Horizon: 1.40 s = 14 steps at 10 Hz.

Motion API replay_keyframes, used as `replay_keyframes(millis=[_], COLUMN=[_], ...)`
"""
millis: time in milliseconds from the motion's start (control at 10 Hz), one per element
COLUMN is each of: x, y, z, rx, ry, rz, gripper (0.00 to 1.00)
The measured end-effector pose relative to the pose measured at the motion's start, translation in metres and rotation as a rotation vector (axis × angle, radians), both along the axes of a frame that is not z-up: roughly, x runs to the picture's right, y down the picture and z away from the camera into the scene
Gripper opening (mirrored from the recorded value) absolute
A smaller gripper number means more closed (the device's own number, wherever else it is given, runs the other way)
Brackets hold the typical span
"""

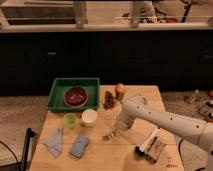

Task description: Place fork in plastic cup

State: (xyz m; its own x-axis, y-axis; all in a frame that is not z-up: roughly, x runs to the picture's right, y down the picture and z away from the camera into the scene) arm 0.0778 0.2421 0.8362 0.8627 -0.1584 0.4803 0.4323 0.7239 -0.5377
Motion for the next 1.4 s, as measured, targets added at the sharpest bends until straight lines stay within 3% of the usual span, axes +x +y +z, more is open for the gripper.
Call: replay_keyframes(millis=[700, 900, 1100, 1400], x=[0.001, 0.007, 0.003, 0.001], y=[0.0, -0.007, -0.024, -0.03], z=[-0.001, -0.014, -0.038, -0.051], rx=[0.003, 0.049, 0.104, 0.143], ry=[0.001, -0.005, -0.03, -0.047], rz=[0.001, 0.005, 0.011, 0.006], gripper=[0.0, 0.0, 0.0, 0.0])
